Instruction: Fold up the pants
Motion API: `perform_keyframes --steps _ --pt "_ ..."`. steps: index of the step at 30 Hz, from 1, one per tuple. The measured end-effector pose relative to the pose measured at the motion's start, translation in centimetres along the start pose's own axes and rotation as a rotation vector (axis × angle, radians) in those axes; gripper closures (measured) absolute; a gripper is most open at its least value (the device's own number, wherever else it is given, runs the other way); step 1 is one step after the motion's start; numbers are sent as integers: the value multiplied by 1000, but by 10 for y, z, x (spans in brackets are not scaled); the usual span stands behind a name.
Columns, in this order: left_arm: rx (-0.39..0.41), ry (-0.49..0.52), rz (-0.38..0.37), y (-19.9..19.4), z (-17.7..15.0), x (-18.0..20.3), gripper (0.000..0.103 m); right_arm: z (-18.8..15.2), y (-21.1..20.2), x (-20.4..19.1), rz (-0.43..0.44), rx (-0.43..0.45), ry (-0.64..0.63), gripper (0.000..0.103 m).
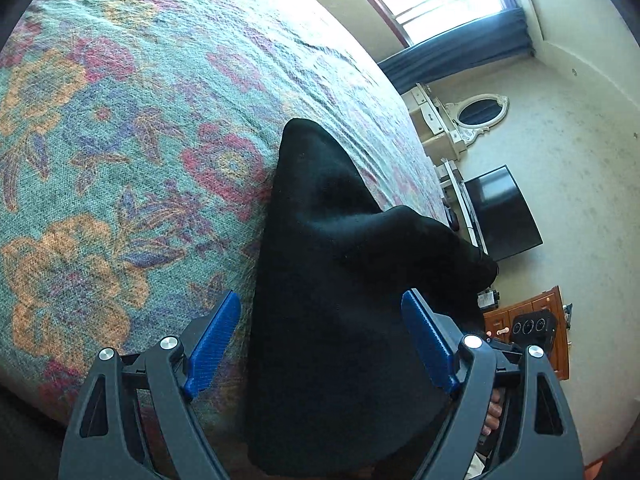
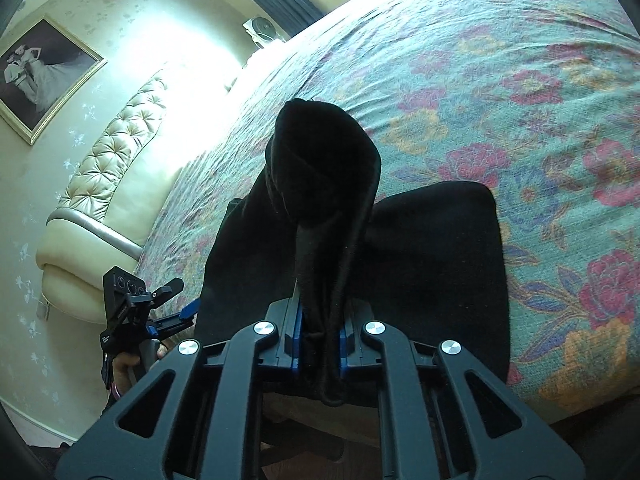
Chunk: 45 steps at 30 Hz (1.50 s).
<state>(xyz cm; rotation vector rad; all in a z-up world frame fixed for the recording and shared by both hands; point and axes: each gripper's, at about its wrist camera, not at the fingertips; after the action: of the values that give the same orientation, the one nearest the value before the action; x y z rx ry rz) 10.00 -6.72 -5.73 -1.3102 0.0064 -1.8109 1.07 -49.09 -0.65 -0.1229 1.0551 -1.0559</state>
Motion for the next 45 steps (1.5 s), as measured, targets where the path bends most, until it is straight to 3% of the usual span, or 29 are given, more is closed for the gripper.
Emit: perform_keyframes --steps 8,16,24,30,33,35,36,37,41,45 --pt "-47 18 -26 14 -11 13 22 -11 -2 47 -66 5 84 91" --pt "-88 35 -17 19 -27 15 22 -18 -6 65 -59 21 150 92" --pt "-91 -61 -73 20 -23 3 22 -22 -2 72 -9 23 241 91" --pt "-97 -52 -74 18 -23 2 22 -22 -13 81 -4 45 268 88" --pt "-102 -69 -83 18 -25 1 21 -24 -25 94 16 68 322 77" --pt "-98 -85 -88 19 -29 -1 21 -24 -35 97 13 99 356 55" --pt "-95 -93 -87 19 -29 -2 20 -24 -41 98 -26 116 356 17" --pt "-92 -105 -85 19 -29 -6 20 -24 -48 99 -58 143 351 5" --pt "-74 -146 -92 19 -32 -11 15 -35 -56 114 -8 165 465 4" --pt "-58 -170 -123 17 -35 -17 13 -54 -43 127 63 120 598 3"
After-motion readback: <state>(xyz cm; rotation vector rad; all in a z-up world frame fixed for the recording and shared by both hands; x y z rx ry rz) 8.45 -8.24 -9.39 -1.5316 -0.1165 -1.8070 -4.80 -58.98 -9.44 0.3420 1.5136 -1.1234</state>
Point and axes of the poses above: each gripper's, at about its wrist camera, not at the fingertips, and y roughly the way its jaws point, x to its right, z to its top, and after that the axes turned 11 degrees about x, right-handed
